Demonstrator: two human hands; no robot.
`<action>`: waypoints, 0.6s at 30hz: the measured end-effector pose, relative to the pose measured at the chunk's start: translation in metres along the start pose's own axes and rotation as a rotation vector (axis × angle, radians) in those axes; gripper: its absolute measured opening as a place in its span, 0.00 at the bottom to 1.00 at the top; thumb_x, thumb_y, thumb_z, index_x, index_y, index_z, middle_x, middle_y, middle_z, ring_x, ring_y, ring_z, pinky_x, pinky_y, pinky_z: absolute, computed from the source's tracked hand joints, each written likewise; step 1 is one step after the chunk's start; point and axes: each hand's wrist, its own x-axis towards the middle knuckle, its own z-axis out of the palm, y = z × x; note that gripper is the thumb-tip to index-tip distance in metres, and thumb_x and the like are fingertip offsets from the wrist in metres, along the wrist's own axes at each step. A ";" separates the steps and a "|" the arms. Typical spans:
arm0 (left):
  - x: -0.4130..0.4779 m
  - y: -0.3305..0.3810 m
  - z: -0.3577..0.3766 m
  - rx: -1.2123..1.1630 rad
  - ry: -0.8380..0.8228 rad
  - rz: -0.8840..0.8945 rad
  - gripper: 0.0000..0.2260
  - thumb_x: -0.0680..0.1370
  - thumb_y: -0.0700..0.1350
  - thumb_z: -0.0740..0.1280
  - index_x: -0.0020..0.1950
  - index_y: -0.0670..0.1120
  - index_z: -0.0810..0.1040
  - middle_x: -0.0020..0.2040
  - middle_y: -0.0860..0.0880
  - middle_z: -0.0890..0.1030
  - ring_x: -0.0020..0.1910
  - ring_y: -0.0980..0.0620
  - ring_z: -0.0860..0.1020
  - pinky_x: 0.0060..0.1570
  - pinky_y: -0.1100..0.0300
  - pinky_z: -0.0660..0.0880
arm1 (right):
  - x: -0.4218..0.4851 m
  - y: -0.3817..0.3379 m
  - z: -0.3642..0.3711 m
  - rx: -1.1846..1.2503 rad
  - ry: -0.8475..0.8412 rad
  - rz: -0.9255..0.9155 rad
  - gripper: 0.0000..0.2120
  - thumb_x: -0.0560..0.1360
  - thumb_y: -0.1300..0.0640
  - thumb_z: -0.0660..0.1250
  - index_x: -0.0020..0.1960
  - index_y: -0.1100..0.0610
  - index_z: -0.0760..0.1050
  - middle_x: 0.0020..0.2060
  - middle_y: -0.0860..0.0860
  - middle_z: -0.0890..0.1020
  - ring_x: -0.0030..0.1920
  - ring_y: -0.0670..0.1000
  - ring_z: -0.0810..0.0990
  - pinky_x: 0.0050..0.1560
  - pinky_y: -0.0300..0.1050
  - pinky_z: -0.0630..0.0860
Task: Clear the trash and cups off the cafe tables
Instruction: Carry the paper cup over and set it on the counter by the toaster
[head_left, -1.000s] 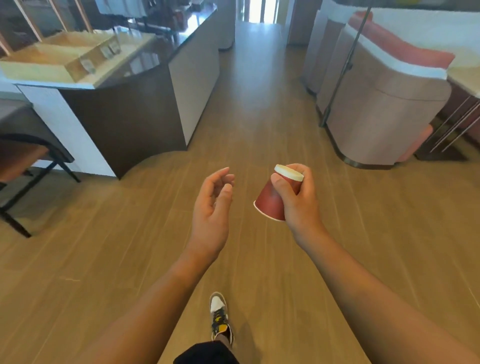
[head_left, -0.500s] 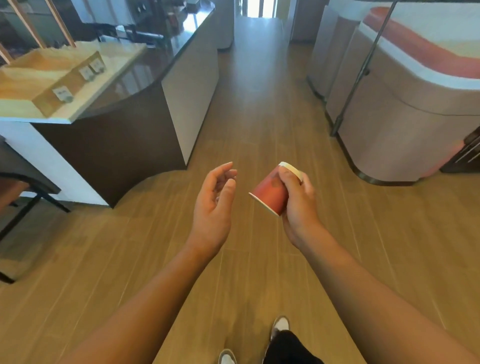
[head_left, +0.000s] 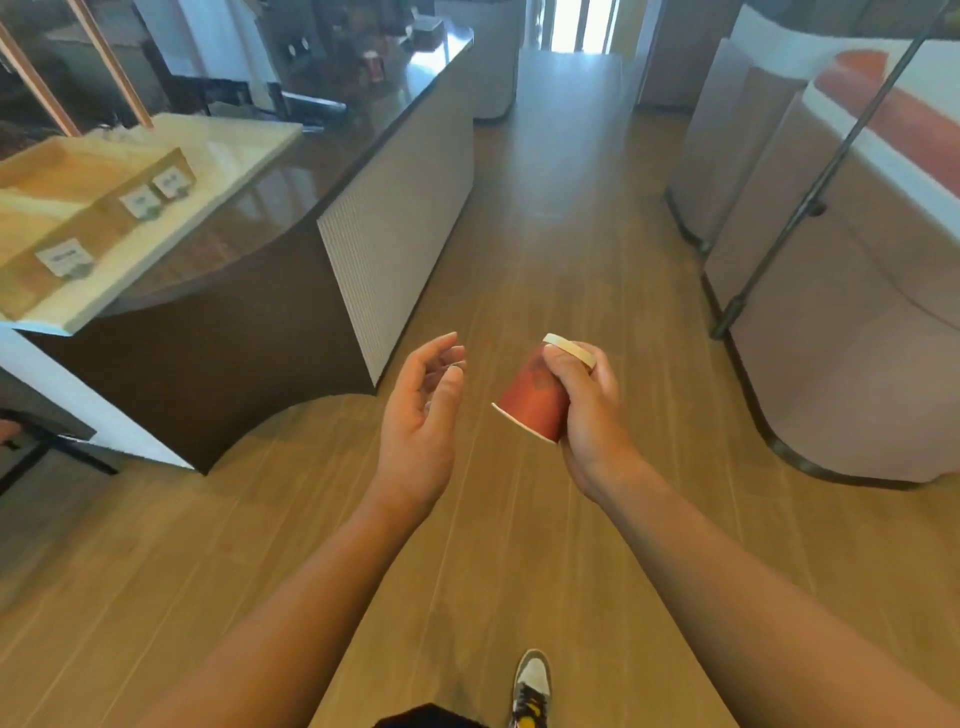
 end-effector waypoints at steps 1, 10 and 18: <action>0.021 -0.002 0.007 -0.006 0.015 -0.004 0.13 0.83 0.57 0.60 0.67 0.67 0.73 0.62 0.64 0.80 0.66 0.59 0.79 0.65 0.54 0.80 | 0.023 -0.008 0.003 -0.009 -0.018 -0.001 0.22 0.71 0.42 0.74 0.61 0.49 0.77 0.51 0.47 0.83 0.48 0.45 0.83 0.44 0.43 0.82; 0.194 -0.045 0.032 -0.018 0.105 -0.021 0.13 0.83 0.57 0.60 0.68 0.65 0.73 0.64 0.64 0.79 0.66 0.60 0.79 0.67 0.51 0.79 | 0.207 -0.036 0.053 -0.064 -0.130 0.001 0.27 0.66 0.38 0.76 0.61 0.48 0.77 0.52 0.47 0.83 0.46 0.43 0.84 0.42 0.42 0.82; 0.388 -0.102 0.017 -0.055 0.116 -0.014 0.16 0.80 0.63 0.60 0.67 0.66 0.73 0.64 0.62 0.79 0.67 0.58 0.78 0.69 0.49 0.78 | 0.394 -0.032 0.136 -0.075 -0.124 -0.027 0.21 0.69 0.43 0.77 0.58 0.48 0.77 0.47 0.45 0.84 0.43 0.41 0.84 0.40 0.41 0.81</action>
